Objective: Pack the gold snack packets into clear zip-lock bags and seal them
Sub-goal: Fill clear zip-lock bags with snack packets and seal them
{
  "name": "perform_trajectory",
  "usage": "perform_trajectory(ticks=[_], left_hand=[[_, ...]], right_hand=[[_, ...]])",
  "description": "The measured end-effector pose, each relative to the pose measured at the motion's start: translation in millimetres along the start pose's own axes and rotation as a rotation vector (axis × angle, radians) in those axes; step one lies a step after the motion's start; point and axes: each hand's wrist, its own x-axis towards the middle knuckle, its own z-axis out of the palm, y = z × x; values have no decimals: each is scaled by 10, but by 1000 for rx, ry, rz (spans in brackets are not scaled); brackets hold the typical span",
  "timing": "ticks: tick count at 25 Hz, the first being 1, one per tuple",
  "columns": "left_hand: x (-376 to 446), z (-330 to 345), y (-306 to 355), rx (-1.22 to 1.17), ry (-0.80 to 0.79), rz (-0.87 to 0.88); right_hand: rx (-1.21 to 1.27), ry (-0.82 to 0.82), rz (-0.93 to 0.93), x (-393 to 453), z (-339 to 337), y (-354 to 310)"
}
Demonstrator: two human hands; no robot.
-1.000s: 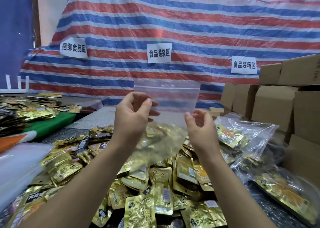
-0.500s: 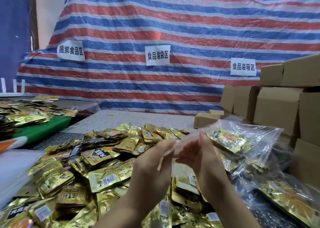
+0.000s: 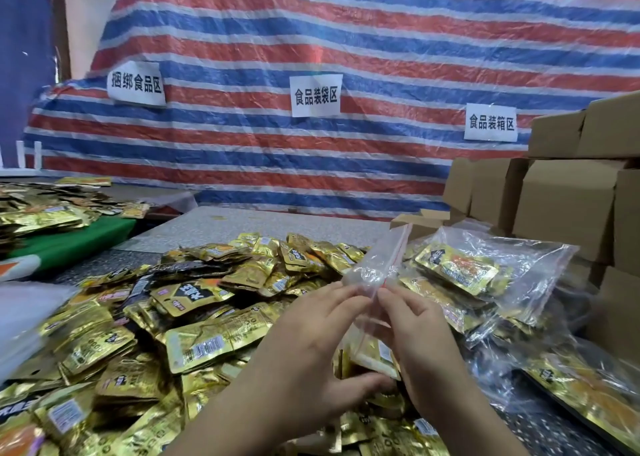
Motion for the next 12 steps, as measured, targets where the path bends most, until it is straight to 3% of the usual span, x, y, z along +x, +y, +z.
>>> perform_trajectory(ticks=[5,9,12], left_hand=[[30,-14,14,-95,203,-209],[12,-17,-22,-109,161,-240],[15,-26,1,-181,126,-260]], right_hand=[[-242,-74,-61,-59,92,58],[-186,-155,-49,-93,113,67],[-281,-220,-118,-106,99,77]])
